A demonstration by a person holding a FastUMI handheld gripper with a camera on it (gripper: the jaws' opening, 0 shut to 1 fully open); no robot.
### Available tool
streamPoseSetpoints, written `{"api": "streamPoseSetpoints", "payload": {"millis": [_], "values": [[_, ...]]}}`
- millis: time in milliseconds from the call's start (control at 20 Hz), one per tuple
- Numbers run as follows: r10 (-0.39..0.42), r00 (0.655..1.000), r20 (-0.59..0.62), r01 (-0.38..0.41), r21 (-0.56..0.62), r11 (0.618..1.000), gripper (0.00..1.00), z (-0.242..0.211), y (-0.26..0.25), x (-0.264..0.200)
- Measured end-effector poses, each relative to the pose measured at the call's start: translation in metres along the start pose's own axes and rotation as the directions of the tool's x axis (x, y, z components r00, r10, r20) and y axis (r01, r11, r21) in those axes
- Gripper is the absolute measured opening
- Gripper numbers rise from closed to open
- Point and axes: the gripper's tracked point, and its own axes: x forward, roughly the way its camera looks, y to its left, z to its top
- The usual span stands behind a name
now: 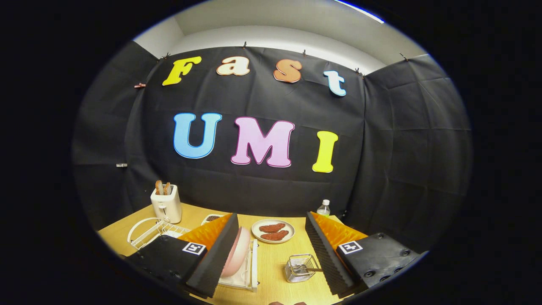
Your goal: Take the plate from the dish rack, then take the spoon from the basket and place it into the plate.
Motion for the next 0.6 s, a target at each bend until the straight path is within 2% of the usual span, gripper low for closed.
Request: {"api": "streamPoseSetpoints", "payload": {"millis": [200,300,600], "values": [[0.014,0.998,-0.067,-0.017,-0.044,0.999,0.97,-0.008,0.014,0.026],[-0.023,0.991,-0.13,0.009,-0.105,0.994,0.97,-0.022,0.013,0.041],[-0.042,0.95,-0.31,-0.022,-0.198,0.98,0.96,-0.079,0.044,0.087]]}}
